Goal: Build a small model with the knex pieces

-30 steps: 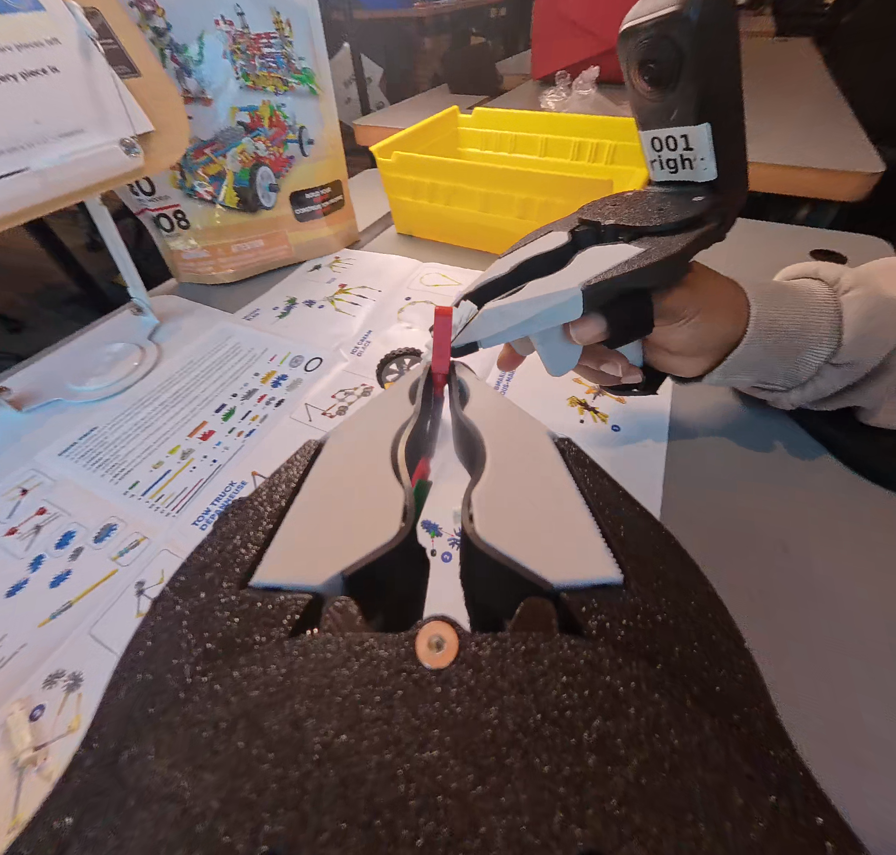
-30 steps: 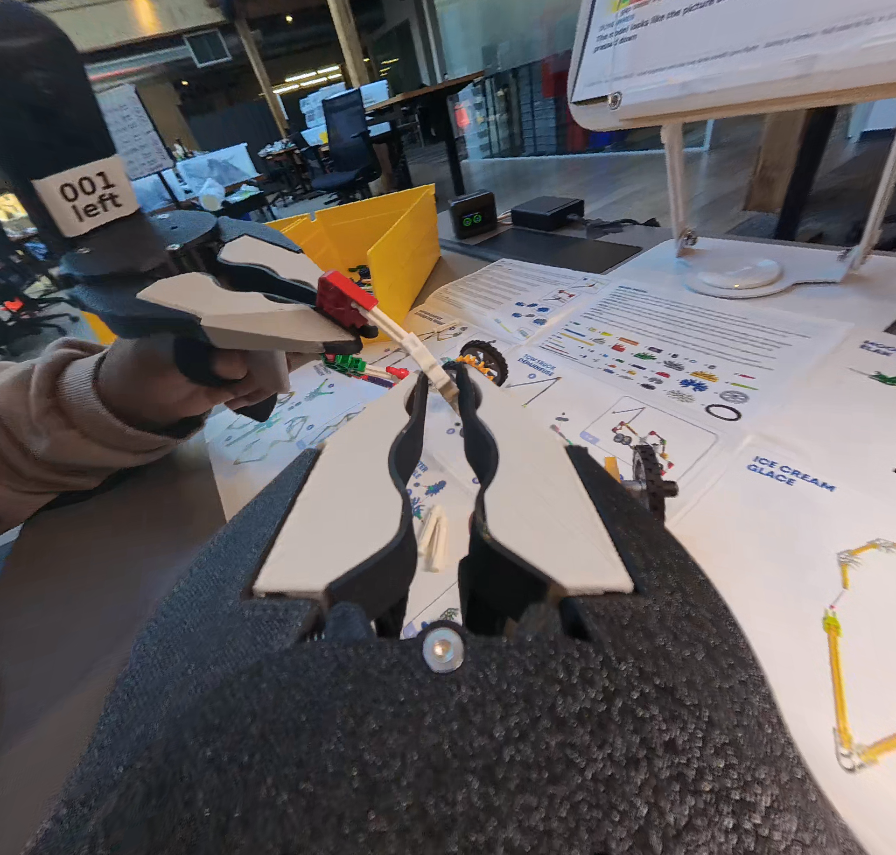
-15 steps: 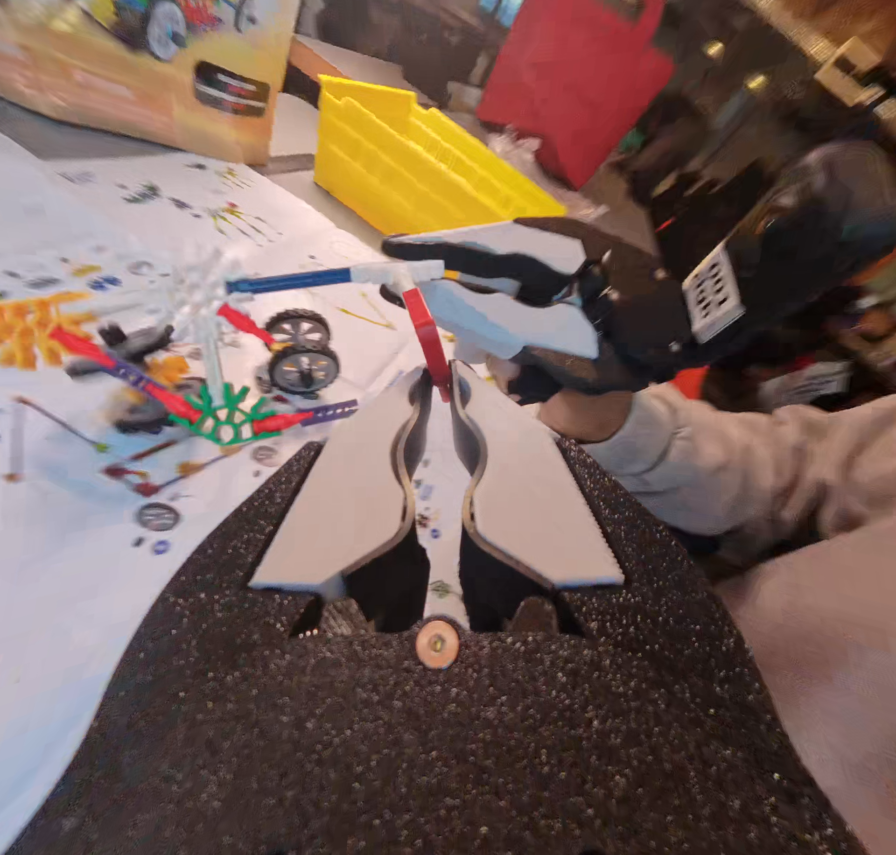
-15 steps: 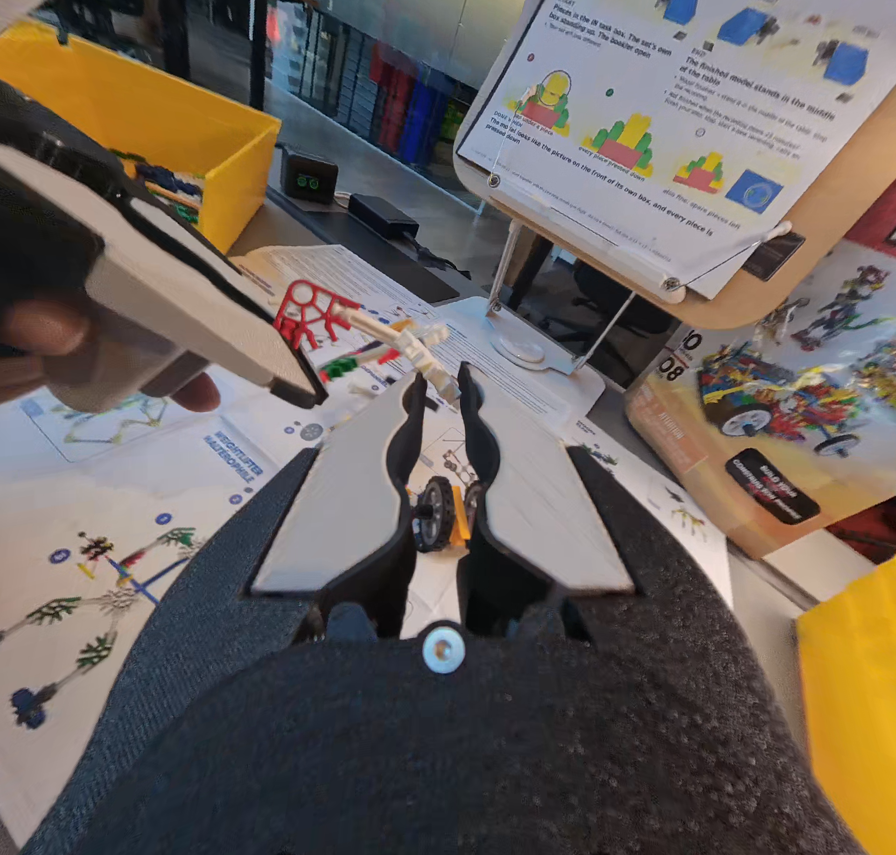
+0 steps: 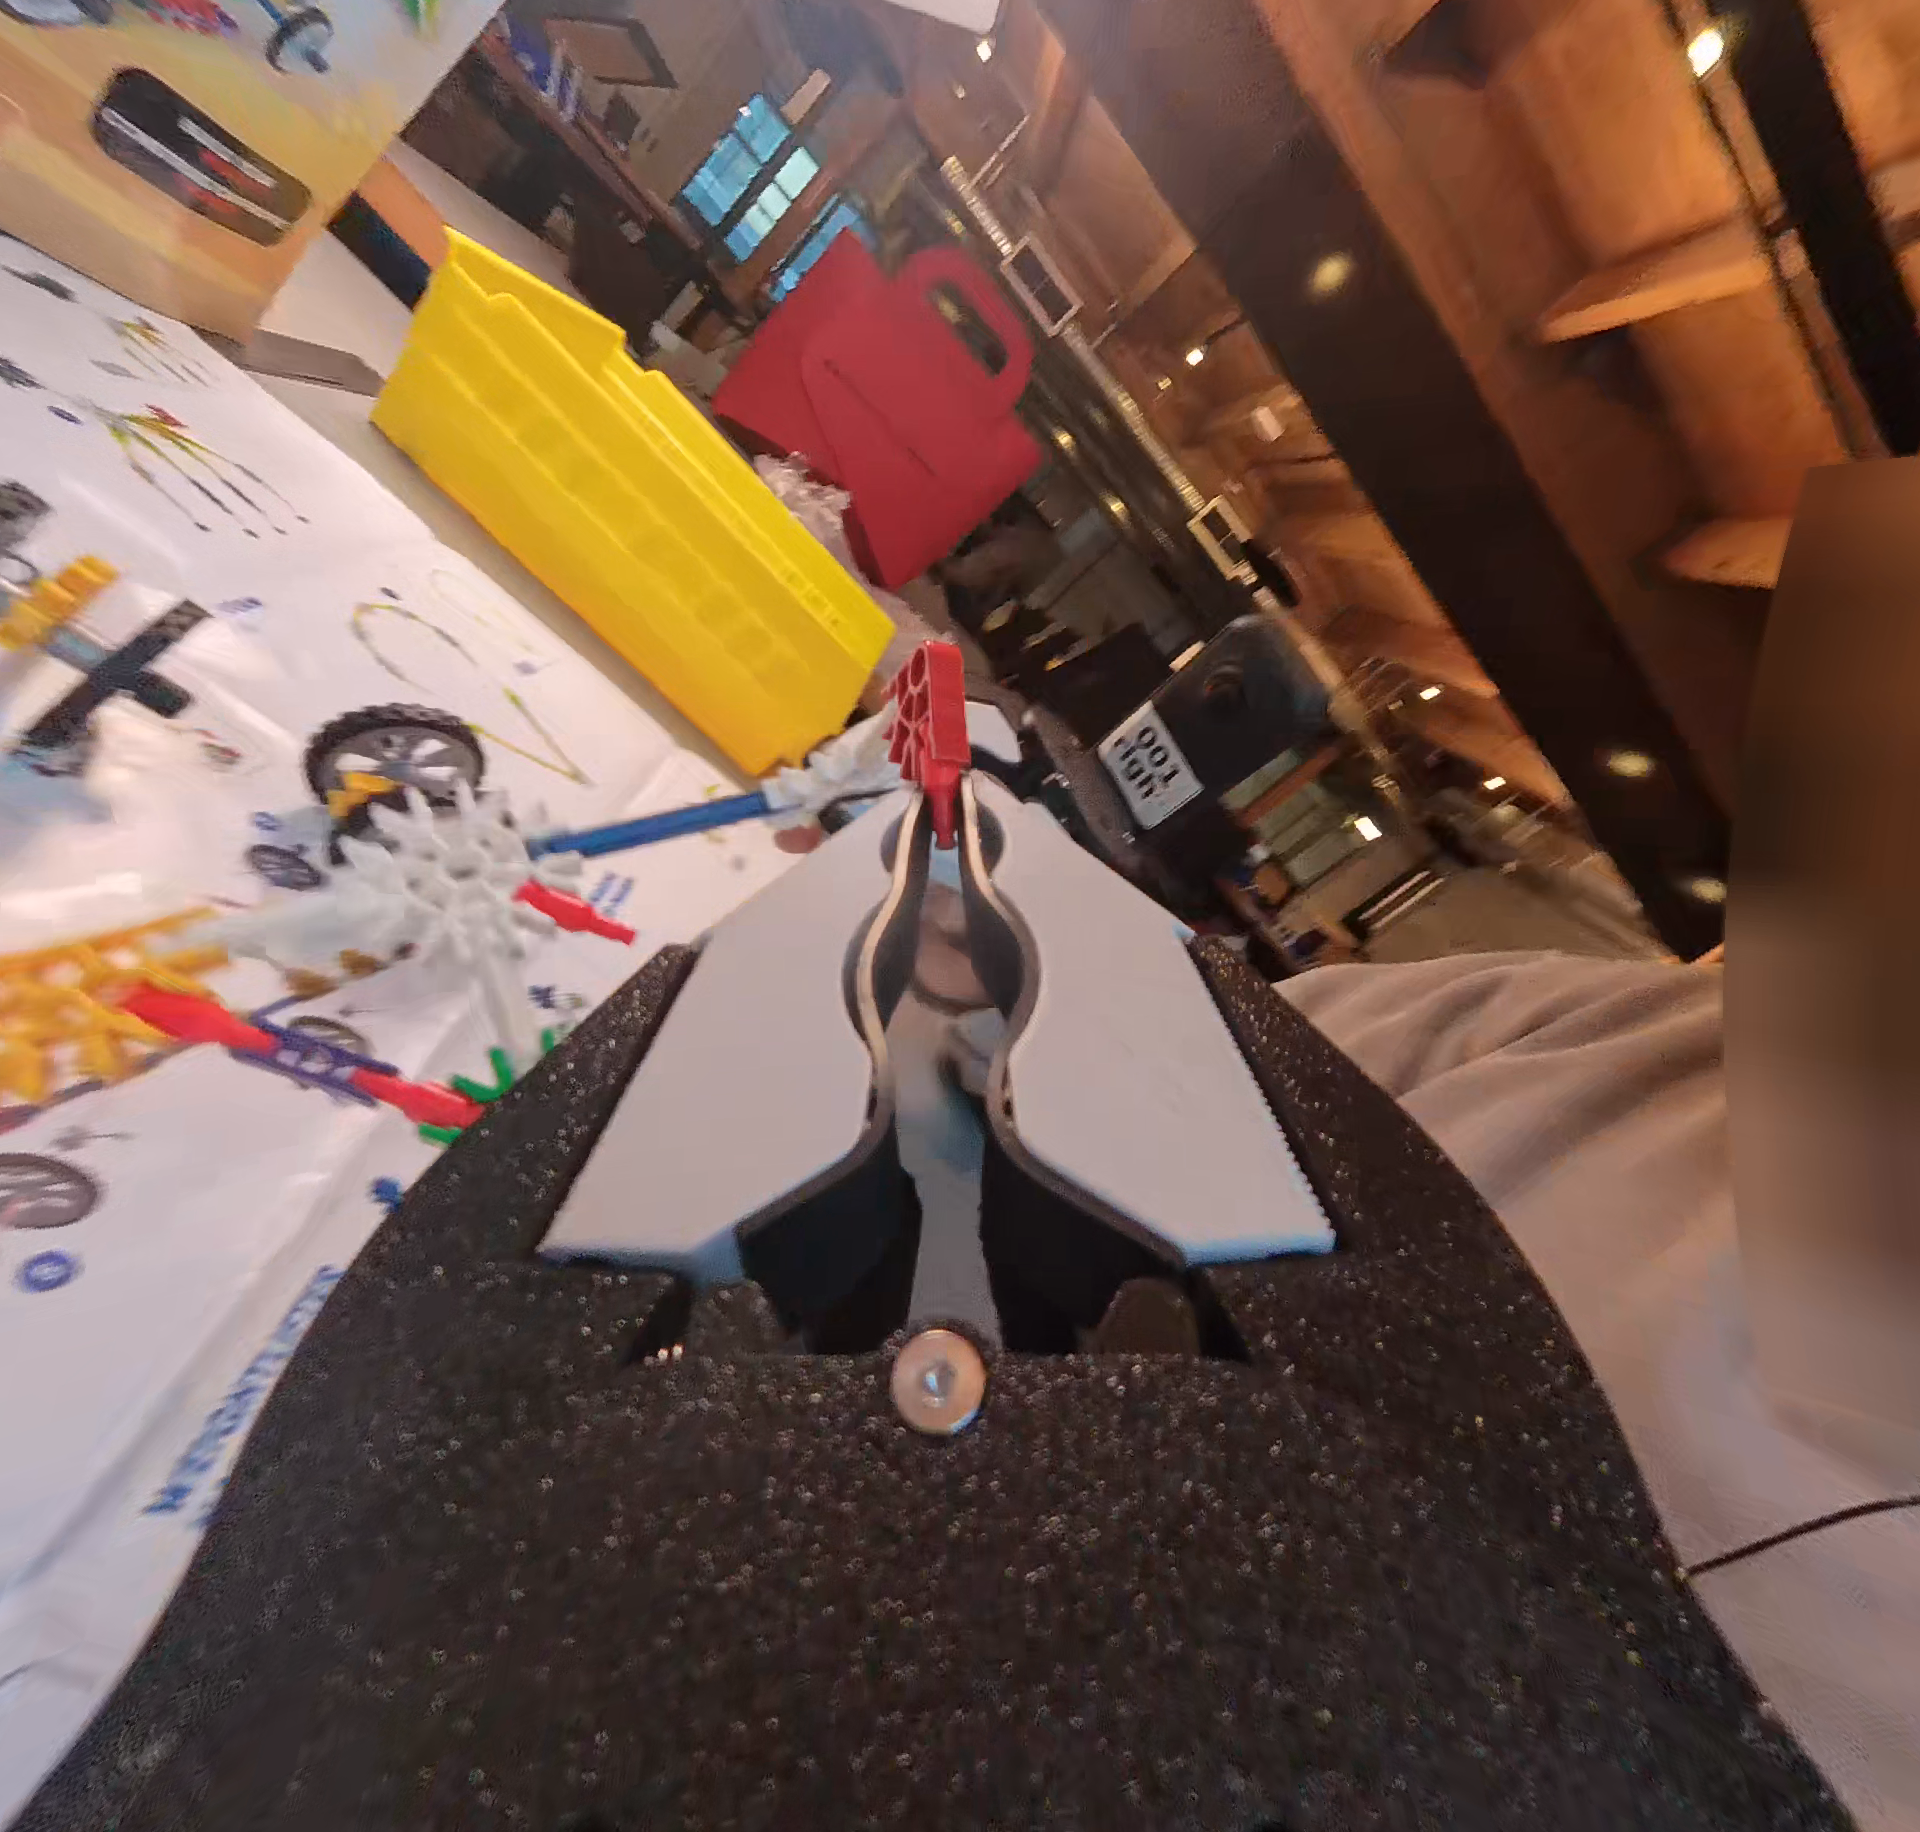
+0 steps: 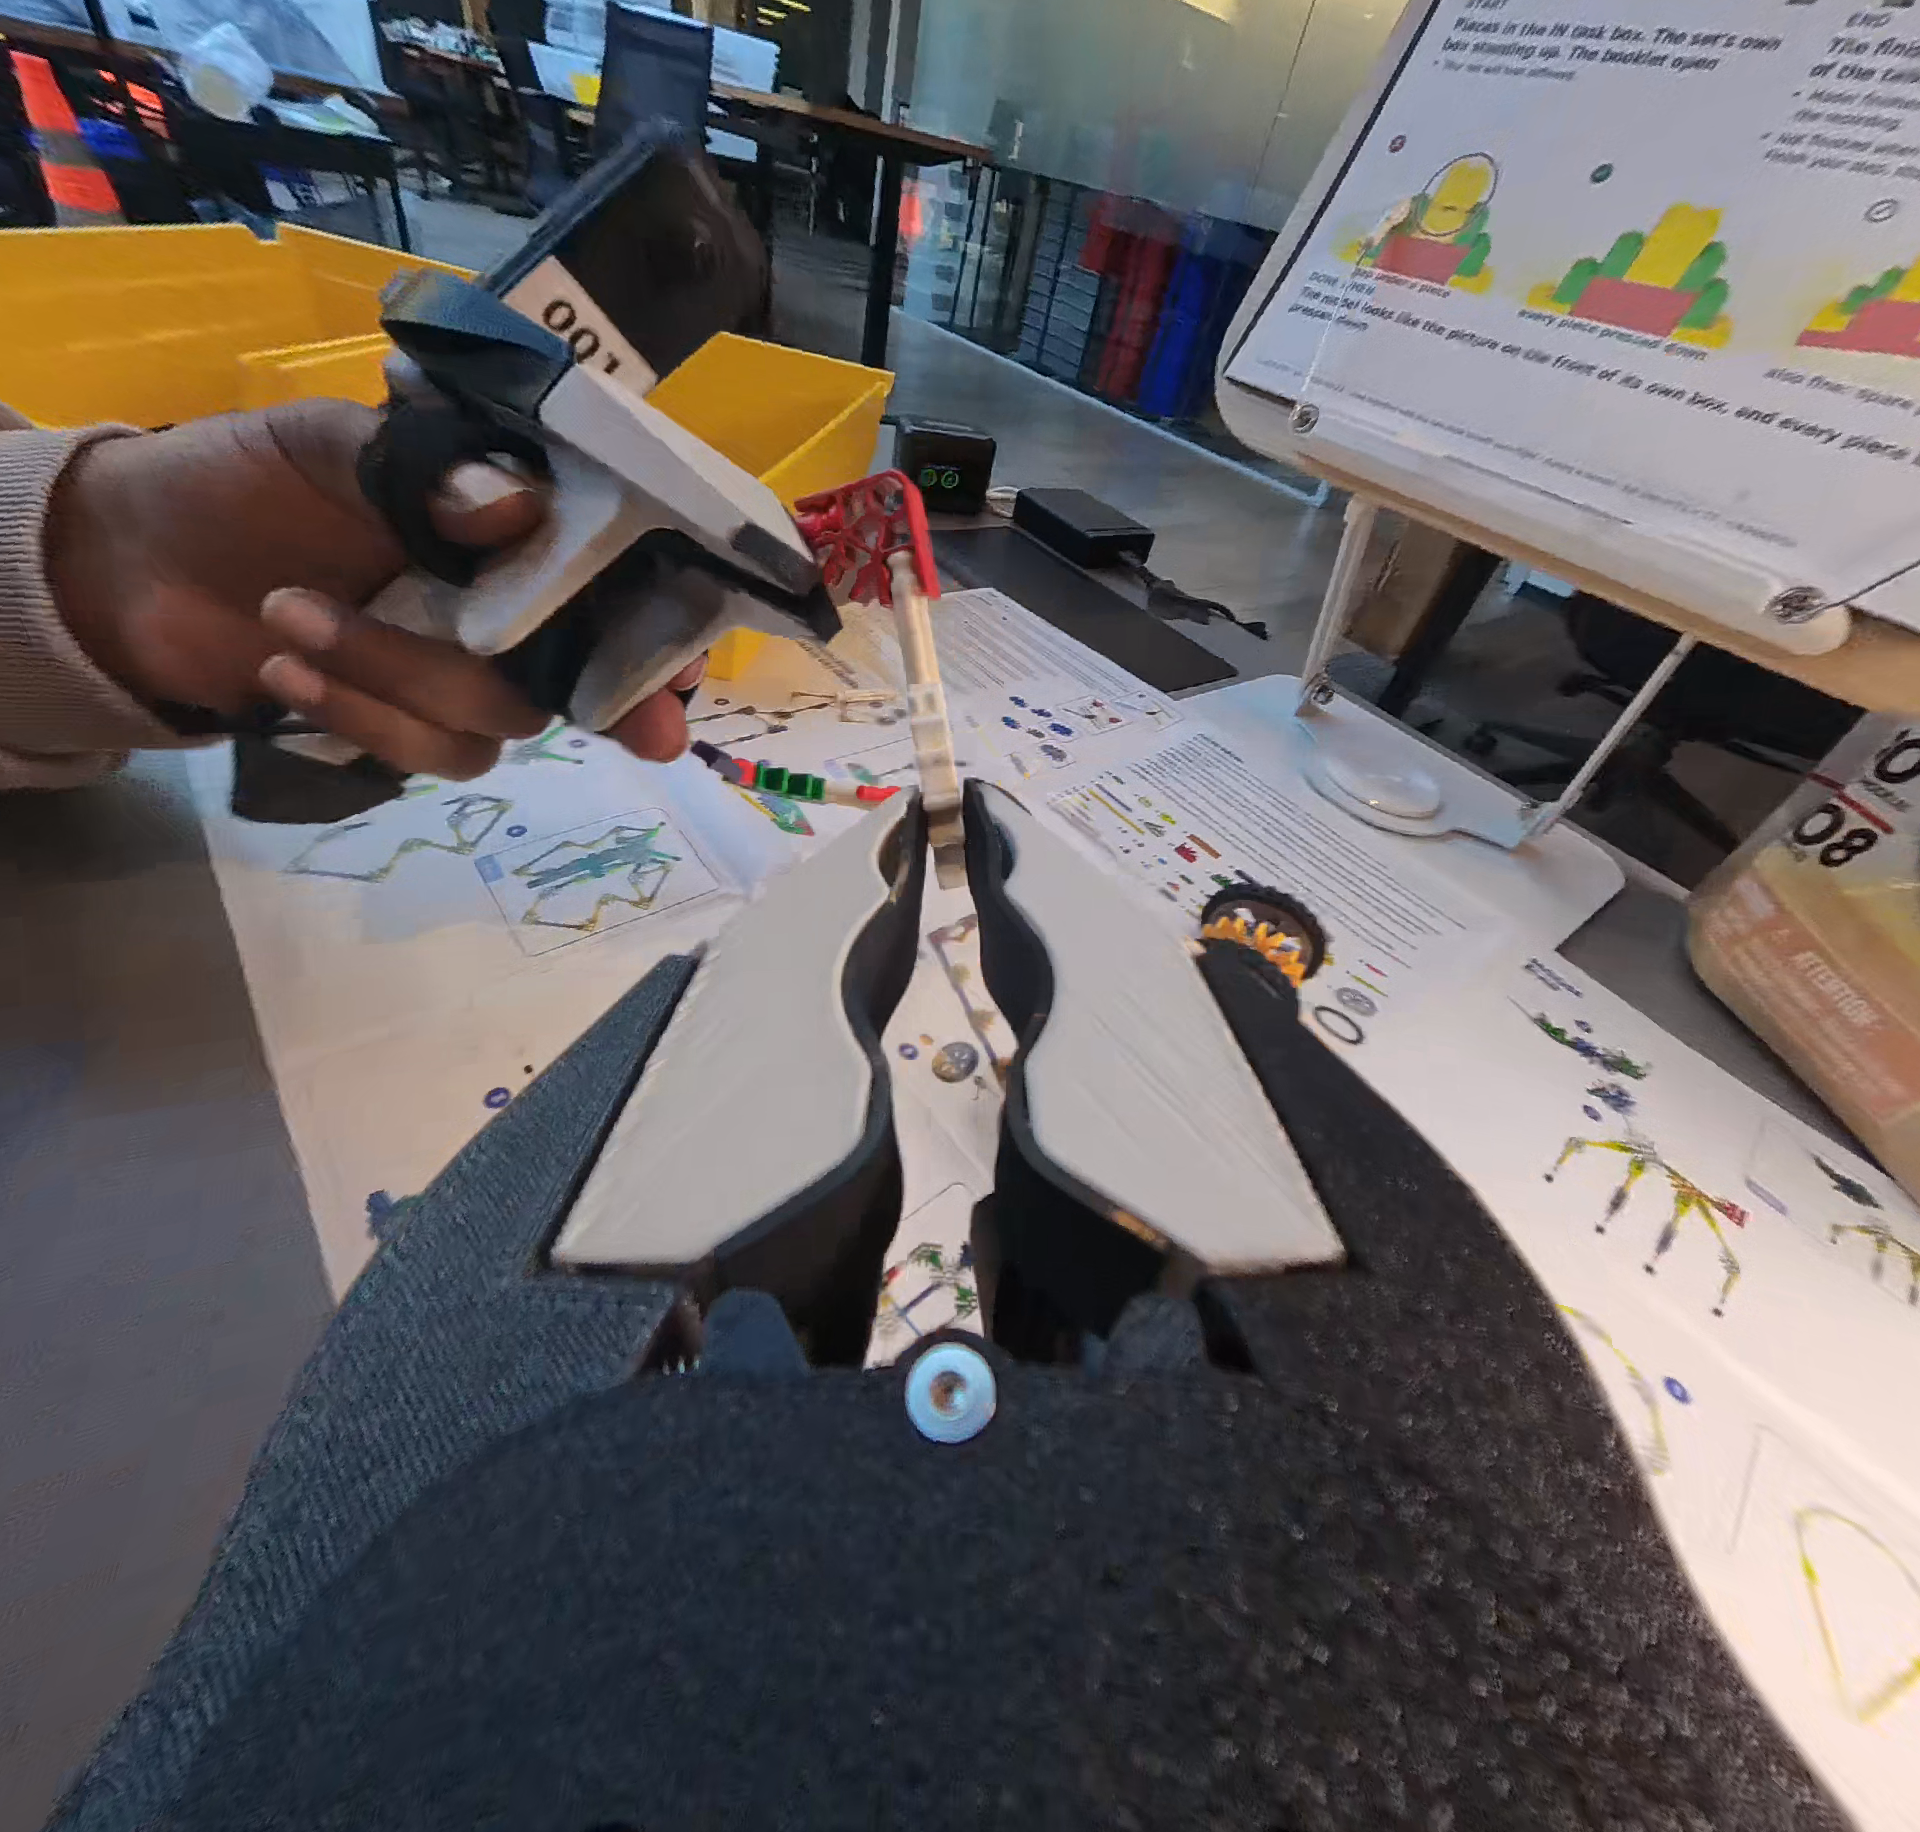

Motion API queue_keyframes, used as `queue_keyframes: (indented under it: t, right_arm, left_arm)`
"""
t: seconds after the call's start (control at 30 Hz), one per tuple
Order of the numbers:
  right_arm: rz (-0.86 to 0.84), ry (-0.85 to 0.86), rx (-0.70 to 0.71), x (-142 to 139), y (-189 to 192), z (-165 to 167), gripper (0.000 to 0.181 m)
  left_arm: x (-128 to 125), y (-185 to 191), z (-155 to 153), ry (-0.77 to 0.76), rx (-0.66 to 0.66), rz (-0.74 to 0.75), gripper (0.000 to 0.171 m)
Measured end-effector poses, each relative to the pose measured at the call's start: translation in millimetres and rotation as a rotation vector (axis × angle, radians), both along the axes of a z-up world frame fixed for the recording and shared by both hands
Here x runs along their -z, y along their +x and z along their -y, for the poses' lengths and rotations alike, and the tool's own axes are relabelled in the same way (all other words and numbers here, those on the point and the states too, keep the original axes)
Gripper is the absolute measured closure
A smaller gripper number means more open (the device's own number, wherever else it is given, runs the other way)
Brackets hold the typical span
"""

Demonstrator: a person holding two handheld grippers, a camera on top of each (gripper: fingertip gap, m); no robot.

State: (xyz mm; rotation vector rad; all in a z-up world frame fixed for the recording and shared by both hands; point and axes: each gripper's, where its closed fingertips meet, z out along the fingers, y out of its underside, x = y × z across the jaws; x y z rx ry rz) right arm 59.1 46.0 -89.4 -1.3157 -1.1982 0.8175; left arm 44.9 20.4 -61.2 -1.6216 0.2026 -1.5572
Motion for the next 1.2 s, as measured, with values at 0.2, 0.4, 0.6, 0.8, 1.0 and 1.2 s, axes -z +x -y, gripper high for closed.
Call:
queue_keyframes:
  t: [0.2,0.4,0.6,0.8,1.0,1.2]
  right_arm:
    - [-0.045,-0.303,-0.270,3.3,1.2,26.6,0.177]
    - [-0.060,-0.419,-0.450,6.9,3.5,50.5,0.175]
    - [-0.016,-0.359,-0.492,16.3,-0.4,63.5,0.175]
    - [-0.002,-0.387,-0.535,26.1,0.6,66.6,0.174]
    - [-0.081,-0.497,-0.416,23.0,-6.8,46.2,0.167]
    - [-0.061,-0.421,-0.363,23.9,-8.8,43.2,0.172]
  left_arm:
    - [9.3,-4.4,6.2,0.166,-0.026,-0.384,0.169]
    - [11.2,-3.1,7.2,0.116,0.002,-0.337,0.167]
    - [24.9,-4.1,7.8,-0.063,0.120,-0.107,0.168]
    - [32.8,-1.9,8.8,-0.112,0.165,-0.038,0.168]
    - [21.3,-4.6,3.3,0.051,0.051,-0.143,0.168]
    - [23.2,3.0,5.9,0.080,0.056,-0.188,0.168]
